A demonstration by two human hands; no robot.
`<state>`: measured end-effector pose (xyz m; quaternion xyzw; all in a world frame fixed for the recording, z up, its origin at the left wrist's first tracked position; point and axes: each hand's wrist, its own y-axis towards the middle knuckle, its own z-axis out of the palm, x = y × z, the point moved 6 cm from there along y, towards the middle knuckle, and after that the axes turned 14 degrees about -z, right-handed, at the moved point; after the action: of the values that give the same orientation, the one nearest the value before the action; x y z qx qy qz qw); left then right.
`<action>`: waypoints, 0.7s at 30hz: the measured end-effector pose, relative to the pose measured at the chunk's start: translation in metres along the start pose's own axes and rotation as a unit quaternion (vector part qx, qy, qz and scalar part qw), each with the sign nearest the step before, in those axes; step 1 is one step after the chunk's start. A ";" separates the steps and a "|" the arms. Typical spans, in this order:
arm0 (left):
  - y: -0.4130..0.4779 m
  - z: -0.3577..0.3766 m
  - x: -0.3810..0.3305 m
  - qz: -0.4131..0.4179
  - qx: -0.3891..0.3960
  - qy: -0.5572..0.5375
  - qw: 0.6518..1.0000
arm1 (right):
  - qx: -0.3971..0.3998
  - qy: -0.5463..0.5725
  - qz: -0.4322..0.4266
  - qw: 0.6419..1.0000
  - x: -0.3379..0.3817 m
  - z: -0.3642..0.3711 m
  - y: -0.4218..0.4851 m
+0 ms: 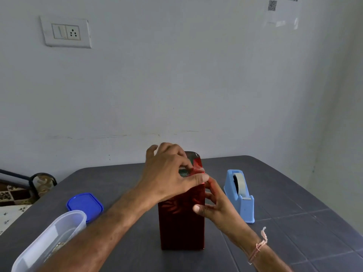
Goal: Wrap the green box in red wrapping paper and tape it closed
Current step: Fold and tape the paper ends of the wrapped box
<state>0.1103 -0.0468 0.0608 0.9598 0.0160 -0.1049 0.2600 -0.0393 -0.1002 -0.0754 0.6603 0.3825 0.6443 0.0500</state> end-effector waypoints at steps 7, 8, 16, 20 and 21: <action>0.028 -0.005 -0.023 0.004 0.166 -0.213 0.963 | -0.004 -0.030 0.004 1.000 0.003 -0.002 -0.009; 0.029 -0.006 -0.024 0.013 0.155 -0.221 0.963 | -0.007 -0.041 0.005 0.999 0.004 -0.002 -0.009; 0.001 -0.019 -0.002 -0.034 -0.114 -0.168 0.979 | -0.135 -0.126 -0.014 0.983 0.007 0.007 -0.015; -0.044 0.002 0.024 -0.199 -0.097 -0.328 0.918 | -0.194 -0.169 -0.013 0.966 0.005 0.018 -0.017; -0.054 0.018 0.027 -0.251 -0.018 -0.390 0.886 | -0.197 -0.189 -0.013 0.962 0.006 0.022 -0.018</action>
<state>0.1285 -0.0098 0.0130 0.8006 0.1555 -0.5323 0.2273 -0.0283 -0.0749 -0.0843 0.7421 0.2402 0.5697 0.2588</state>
